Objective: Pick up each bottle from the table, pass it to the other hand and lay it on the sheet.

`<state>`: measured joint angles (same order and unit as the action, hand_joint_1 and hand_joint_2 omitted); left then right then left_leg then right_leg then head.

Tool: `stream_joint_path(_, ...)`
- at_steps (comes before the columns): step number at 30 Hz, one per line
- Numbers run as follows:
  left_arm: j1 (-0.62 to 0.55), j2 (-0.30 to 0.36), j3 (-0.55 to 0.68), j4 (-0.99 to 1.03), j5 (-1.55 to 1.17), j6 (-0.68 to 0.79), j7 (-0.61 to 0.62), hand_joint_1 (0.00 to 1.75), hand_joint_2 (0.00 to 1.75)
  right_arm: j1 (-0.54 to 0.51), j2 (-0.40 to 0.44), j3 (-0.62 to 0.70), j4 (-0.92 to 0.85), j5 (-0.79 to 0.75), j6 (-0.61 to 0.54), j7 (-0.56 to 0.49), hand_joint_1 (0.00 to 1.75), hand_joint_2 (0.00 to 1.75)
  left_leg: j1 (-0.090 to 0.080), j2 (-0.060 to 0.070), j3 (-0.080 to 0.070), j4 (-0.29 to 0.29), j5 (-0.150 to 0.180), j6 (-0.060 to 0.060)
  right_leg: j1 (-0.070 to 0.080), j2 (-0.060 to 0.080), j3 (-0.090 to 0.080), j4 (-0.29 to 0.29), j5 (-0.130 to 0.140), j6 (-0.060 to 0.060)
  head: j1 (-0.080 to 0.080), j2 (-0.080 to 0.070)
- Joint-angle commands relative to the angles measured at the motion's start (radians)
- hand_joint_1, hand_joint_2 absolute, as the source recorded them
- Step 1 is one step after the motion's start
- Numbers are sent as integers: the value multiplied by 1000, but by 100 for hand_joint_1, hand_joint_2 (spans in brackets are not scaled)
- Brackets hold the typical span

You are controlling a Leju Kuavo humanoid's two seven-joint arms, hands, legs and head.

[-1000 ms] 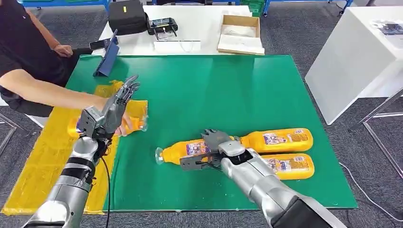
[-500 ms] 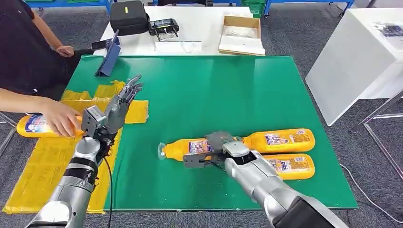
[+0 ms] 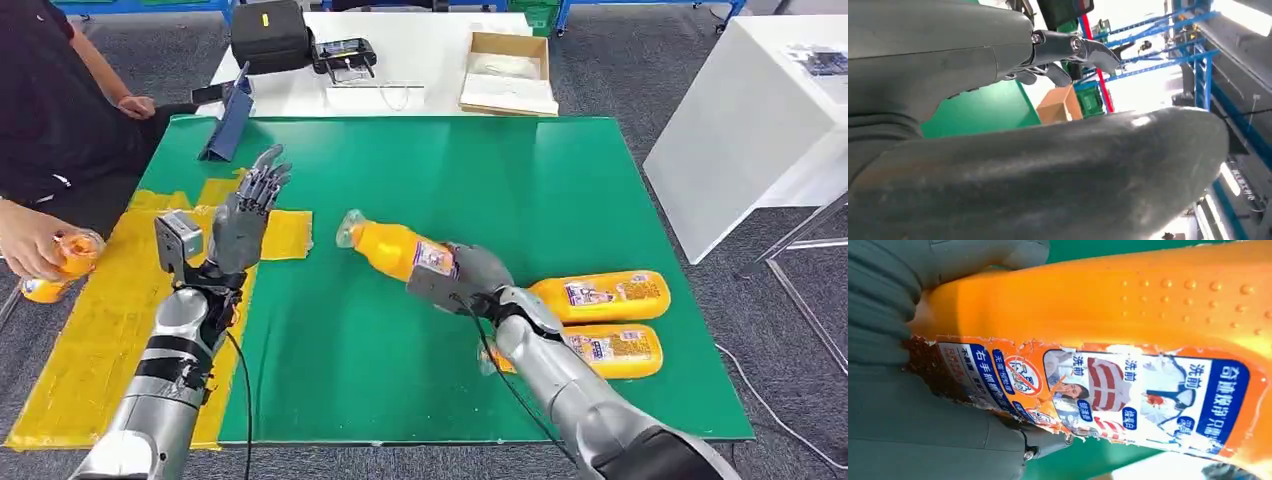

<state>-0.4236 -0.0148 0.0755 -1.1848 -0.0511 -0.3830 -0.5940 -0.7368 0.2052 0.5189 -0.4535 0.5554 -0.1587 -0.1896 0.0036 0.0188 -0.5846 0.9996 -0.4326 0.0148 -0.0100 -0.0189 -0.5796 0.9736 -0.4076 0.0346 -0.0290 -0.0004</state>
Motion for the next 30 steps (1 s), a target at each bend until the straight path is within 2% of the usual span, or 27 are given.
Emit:
stream_joint_path(1,-19,-28,28,-8,1,1,10,0,0,4,-27,-103,-57,3,3,0,175,175,1,-2,1,0,0,-1,1,1,1,0,-1,-1,0,0)
stream_joint_path(5,-19,-28,28,-8,1,1,10,0,0,4,-27,-103,-57,3,3,0,175,175,0,-2,0,0,0,-1,0,0,0,0,-1,-1,0,0)
stream_joint_path(7,7,-71,67,-41,122,-30,45,0,0,64,-20,-226,-197,-79,-115,-128,175,175,1,-2,0,0,0,-1,1,0,0,0,-1,-1,0,0)
stream_joint_path(8,30,-86,65,-71,141,-26,52,0,175,108,-23,-265,-296,-104,-125,-151,175,175,1,-2,0,0,0,0,0,0,0,0,0,-1,0,0)
stream_joint_path(10,66,-106,36,-115,142,0,65,0,175,197,-31,-301,-500,-108,-128,-156,175,175,0,-3,0,0,-1,0,0,-1,0,0,-1,-1,0,0)
stream_joint_path(14,96,-143,12,-154,229,35,117,0,175,282,0,-310,-677,-106,-121,-172,175,175,0,-3,-2,0,-1,0,0,-2,0,0,-1,0,0,0)
stream_joint_path(18,135,-154,-44,-221,294,22,165,0,175,316,39,-235,-726,-112,-90,-168,175,175,-1,-1,-3,0,-1,0,0,0,-2,0,0,-1,0,0)
stream_joint_path(22,169,-168,-125,-310,306,65,178,0,175,354,55,-97,-777,-86,-88,-159,175,175,0,-2,-2,0,-1,-1,0,1,-2,0,-1,-1,0,0)
stream_joint_path(30,169,-159,-195,-315,336,98,182,0,175,350,65,39,-777,-62,-100,-139,175,175,0,-1,-2,0,-2,-1,0,2,-2,0,-1,-1,0,0)
